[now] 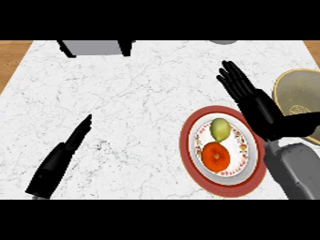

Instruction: Pick the lemon from the plate and place it in the bowl

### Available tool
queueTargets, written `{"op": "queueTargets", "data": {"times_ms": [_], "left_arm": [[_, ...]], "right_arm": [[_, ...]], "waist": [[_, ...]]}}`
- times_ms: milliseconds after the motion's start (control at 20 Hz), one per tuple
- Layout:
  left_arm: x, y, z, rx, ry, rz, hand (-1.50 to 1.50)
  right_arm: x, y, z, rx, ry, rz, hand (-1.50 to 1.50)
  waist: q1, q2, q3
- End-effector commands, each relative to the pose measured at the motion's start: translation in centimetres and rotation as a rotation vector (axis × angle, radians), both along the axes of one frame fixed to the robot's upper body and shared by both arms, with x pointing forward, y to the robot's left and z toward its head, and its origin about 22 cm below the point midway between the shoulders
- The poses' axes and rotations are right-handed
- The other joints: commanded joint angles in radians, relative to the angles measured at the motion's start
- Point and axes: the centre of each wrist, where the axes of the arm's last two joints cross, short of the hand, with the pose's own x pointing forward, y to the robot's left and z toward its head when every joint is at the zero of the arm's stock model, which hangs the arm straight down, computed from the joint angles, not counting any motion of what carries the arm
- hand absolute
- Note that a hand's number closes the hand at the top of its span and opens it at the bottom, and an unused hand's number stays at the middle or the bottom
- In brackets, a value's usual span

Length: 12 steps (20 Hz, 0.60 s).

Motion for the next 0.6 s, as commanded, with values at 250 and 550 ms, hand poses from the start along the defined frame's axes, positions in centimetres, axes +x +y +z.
{"op": "queueTargets", "data": {"times_ms": [250,550], "left_arm": [[5.7,3.1,7.3,0.019,-0.322,0.35,0.0],[6.6,2.0,7.0,-0.014,-0.259,0.344,0.0]], "right_arm": [[-0.3,-10.0,-1.2,0.127,-0.167,0.125,1.5],[-2.9,-16.0,-8.1,0.079,-0.311,-0.324,-1.5]], "waist": [[-0.011,0.031,-0.037],[0.0,0.035,-0.039]]}}
